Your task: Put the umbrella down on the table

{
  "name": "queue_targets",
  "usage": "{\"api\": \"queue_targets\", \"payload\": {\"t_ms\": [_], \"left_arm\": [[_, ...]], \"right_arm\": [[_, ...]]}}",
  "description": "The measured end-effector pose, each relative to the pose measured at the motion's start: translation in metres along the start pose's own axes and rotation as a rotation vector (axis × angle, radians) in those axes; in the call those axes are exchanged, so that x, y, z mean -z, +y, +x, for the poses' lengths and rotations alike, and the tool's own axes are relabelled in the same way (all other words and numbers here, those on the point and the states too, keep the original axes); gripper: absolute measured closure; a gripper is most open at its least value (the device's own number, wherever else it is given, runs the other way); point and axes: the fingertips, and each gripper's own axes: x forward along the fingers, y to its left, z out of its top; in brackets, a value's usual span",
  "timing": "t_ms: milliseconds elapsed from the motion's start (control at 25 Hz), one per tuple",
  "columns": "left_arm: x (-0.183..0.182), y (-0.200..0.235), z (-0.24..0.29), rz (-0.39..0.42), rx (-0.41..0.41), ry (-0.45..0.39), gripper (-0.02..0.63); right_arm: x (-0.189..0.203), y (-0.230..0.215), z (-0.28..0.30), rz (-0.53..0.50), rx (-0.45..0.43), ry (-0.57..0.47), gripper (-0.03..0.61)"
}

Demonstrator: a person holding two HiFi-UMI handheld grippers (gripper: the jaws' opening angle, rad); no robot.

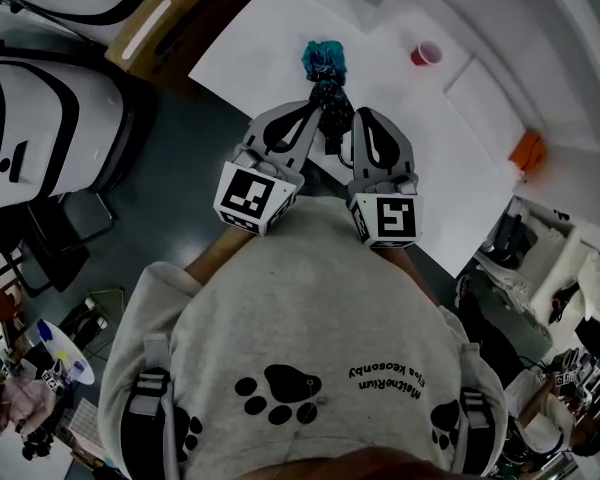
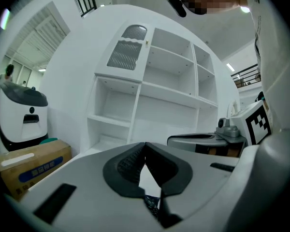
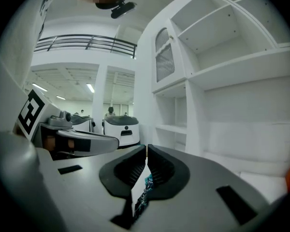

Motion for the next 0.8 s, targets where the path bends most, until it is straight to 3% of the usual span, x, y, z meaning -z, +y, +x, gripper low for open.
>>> {"api": "queue_targets", "payload": {"t_ms": [800], "left_arm": [[-0.004, -0.012, -0.013, 0.000, -0.002, -0.031, 0.595]], "right_arm": [[0.005, 0.004, -0.012, 0.023, -0.009, 0.008, 0.538]]}}
